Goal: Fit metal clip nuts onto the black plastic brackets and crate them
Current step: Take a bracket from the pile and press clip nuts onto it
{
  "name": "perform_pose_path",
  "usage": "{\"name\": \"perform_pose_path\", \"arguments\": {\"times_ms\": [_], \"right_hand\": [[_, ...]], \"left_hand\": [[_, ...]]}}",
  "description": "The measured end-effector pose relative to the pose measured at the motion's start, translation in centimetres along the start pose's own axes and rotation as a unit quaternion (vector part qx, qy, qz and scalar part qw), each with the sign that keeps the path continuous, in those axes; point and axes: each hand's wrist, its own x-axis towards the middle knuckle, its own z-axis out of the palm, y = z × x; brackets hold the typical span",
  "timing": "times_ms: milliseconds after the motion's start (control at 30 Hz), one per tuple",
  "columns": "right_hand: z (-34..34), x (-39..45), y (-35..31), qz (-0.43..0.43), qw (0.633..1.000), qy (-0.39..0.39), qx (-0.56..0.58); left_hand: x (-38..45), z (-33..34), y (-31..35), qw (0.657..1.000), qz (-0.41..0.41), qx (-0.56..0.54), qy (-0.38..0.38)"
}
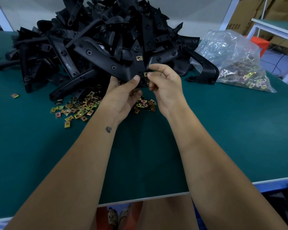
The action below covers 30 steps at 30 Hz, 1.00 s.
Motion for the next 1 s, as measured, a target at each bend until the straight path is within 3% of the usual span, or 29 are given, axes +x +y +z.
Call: {"name": "perform_pose_path", "arguments": {"times_ms": [333, 533, 733, 867, 1000], "right_hand": [[-0.1, 0.2, 0.2, -0.013, 1.000, -0.010, -0.007], [0.1, 0.0, 0.5, -0.018, 0.999, -0.018, -0.041], [1.0, -0.1, 0.7, -0.012, 0.998, 0.045, -0.051], [2.2, -0.6, 1.4, -0.033, 0.987, 0.098, -0.122], [2.4, -1.0, 2.0, -0.096, 0.956, 0.063, -0.270]], "left_hand": [[-0.4, 0.2, 0.3, 0.999, -0.027, -0.020, -0.014], [-0.6, 0.4, 0.0, 0.999, -0.025, 0.039, -0.012], [-0.5, 1.0, -0.5, 0.999, 0.006, 0.033, 0.029], [-0.1, 1.1, -0.5, 0.998, 0.015, -0.042, 0.053], [0.2, 0.6, -0.4, 0.994, 0.010, -0.080, 0.069]]}}
